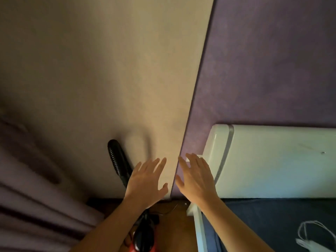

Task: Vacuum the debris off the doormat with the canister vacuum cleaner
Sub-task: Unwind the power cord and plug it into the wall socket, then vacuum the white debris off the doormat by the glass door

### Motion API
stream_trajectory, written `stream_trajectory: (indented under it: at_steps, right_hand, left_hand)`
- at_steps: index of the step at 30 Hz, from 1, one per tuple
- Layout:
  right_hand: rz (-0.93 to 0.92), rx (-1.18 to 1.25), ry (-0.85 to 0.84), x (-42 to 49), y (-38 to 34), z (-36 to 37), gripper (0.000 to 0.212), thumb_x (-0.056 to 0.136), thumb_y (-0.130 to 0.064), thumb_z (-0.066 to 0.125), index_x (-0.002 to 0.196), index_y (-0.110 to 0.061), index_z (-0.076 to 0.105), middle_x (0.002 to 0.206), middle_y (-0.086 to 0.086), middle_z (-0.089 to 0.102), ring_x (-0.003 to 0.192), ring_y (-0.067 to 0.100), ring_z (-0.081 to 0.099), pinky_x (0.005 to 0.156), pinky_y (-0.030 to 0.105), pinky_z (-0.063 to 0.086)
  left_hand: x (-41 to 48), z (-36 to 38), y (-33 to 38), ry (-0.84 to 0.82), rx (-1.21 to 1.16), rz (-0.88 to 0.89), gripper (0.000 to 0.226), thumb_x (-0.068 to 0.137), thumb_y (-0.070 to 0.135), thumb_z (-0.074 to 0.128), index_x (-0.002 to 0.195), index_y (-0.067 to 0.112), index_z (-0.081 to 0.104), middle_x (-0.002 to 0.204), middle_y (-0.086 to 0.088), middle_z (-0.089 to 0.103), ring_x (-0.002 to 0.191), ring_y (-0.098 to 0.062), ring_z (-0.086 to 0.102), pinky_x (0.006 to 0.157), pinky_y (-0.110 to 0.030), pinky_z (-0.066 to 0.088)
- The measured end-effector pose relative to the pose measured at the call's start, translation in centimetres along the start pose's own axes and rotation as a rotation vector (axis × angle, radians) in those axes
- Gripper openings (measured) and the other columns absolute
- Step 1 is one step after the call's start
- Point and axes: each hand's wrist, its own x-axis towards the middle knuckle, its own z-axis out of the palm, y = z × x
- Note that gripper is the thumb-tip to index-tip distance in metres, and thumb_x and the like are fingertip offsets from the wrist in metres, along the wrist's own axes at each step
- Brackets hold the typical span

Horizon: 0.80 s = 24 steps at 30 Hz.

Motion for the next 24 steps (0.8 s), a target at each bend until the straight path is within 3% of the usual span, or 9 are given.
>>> stream_trajectory:
  at_steps: [3,7,13,20,24]
  right_hand:
    - [-0.047,0.048,0.018,-2.0,-2.2,-3.6,0.062,0.083,-0.048,0.074,0.134,-0.015,0.062,0.131,0.013,0.067,0.121,0.032,0.064,0.098,0.049,0.055]
    - [-0.087,0.070,0.013,-4.6,-4.2,-5.1,0.059,0.088,-0.046,0.067,0.137,-0.014,0.058,0.133,0.013,0.065,0.122,0.031,0.062,0.100,0.050,0.053]
    - [-0.144,0.063,-0.008,-7.1,-6.4,-5.0,0.057,0.090,-0.042,0.064,0.138,-0.011,0.057,0.132,0.014,0.065,0.122,0.031,0.061,0.101,0.049,0.052]
    - [-0.220,0.041,-0.031,-6.1,-9.0,-4.7,0.057,0.089,-0.042,0.068,0.138,-0.013,0.059,0.133,0.011,0.065,0.120,0.028,0.063,0.097,0.043,0.055]
    - [-0.246,0.041,-0.035,-5.0,-10.1,-3.9,0.056,0.085,-0.038,0.075,0.133,-0.011,0.063,0.128,0.012,0.068,0.113,0.028,0.067,0.091,0.042,0.057]
  left_hand:
    - [-3.6,-4.5,0.0,-0.055,-0.041,-0.048,0.077,0.089,0.068,0.039,0.156,0.033,0.022,0.156,0.004,0.039,0.144,-0.021,0.036,0.119,-0.047,0.029]
    - [-8.7,-7.8,-1.3,-0.043,-0.106,-0.163,0.073,0.086,0.061,0.048,0.151,0.029,0.036,0.143,0.002,0.054,0.133,-0.021,0.050,0.109,-0.044,0.042]
    - [-15.8,-8.5,-6.5,0.013,-0.110,-0.379,0.072,0.087,0.053,0.061,0.150,0.026,0.041,0.139,-0.004,0.058,0.126,-0.027,0.054,0.106,-0.043,0.043]
    - [-18.7,-8.4,-9.2,-0.026,-0.152,-0.474,0.069,0.089,0.053,0.060,0.150,0.027,0.040,0.142,-0.004,0.055,0.130,-0.024,0.052,0.108,-0.042,0.044]
    - [-19.8,-7.4,-11.0,-0.018,-0.187,-0.497,0.067,0.085,0.047,0.069,0.144,0.022,0.050,0.128,-0.006,0.064,0.118,-0.025,0.061,0.097,-0.042,0.053]
